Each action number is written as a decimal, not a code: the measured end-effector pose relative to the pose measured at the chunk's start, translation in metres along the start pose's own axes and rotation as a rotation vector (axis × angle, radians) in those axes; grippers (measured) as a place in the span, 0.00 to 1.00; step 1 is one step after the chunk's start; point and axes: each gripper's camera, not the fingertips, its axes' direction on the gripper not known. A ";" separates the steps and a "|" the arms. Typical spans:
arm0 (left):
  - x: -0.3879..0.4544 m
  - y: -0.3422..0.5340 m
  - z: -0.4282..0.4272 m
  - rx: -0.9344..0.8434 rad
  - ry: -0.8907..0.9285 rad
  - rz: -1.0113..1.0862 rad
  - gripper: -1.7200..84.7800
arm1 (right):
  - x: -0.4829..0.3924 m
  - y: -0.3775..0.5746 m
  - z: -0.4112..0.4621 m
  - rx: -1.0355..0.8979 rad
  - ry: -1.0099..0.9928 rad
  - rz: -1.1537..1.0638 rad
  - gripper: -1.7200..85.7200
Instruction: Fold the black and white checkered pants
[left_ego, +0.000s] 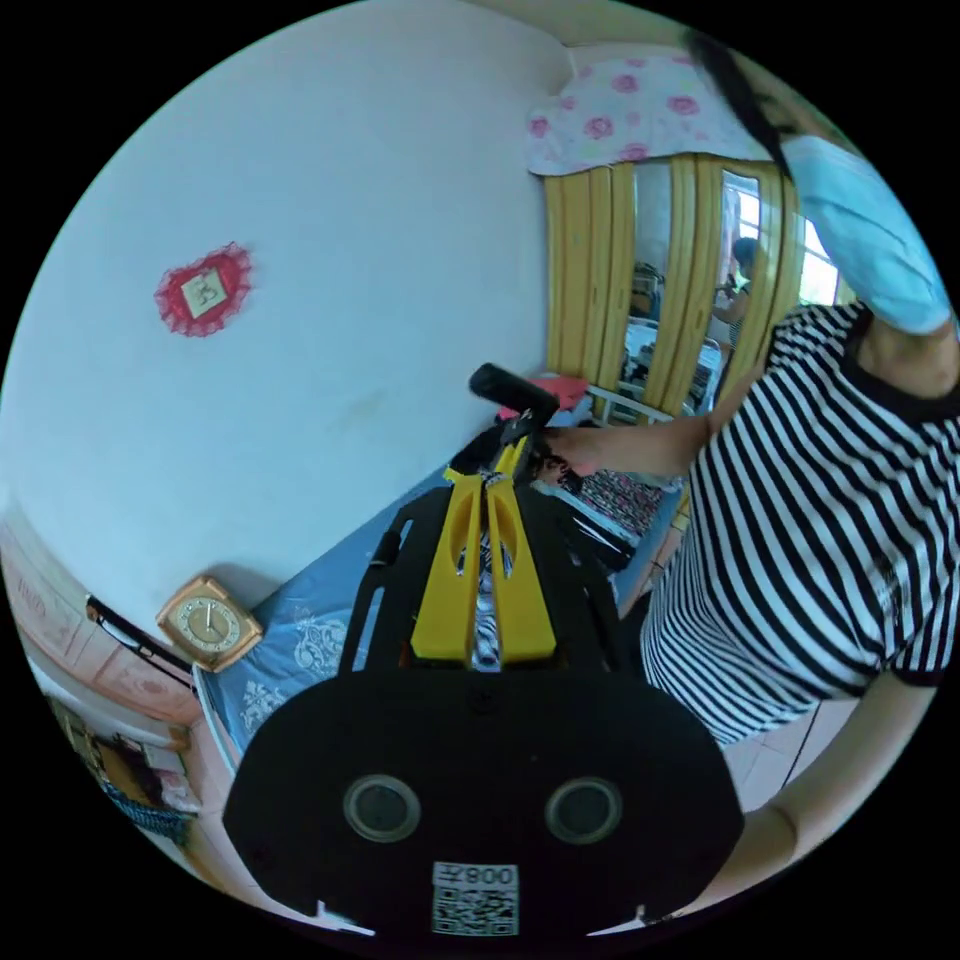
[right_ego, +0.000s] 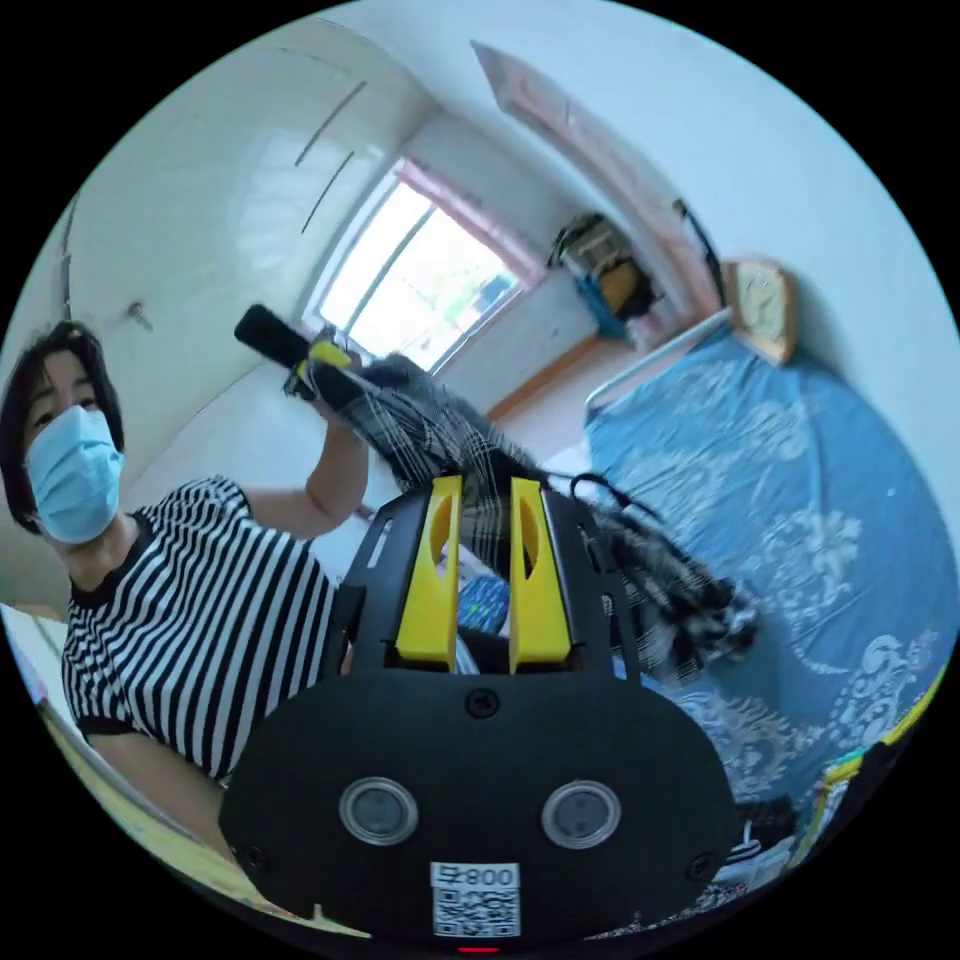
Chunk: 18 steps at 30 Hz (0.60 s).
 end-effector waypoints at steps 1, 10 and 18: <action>0.013 0.002 0.002 -0.028 0.031 -0.005 0.02 | 0.017 0.020 0.035 -0.077 -0.119 0.028 0.11; 0.098 0.020 0.005 -0.106 0.254 -0.170 0.02 | 0.116 0.181 0.143 -0.136 -0.386 0.329 0.10; 0.161 -0.003 -0.007 -0.148 0.327 -0.192 0.02 | 0.199 0.276 0.157 -0.129 -0.279 0.480 0.13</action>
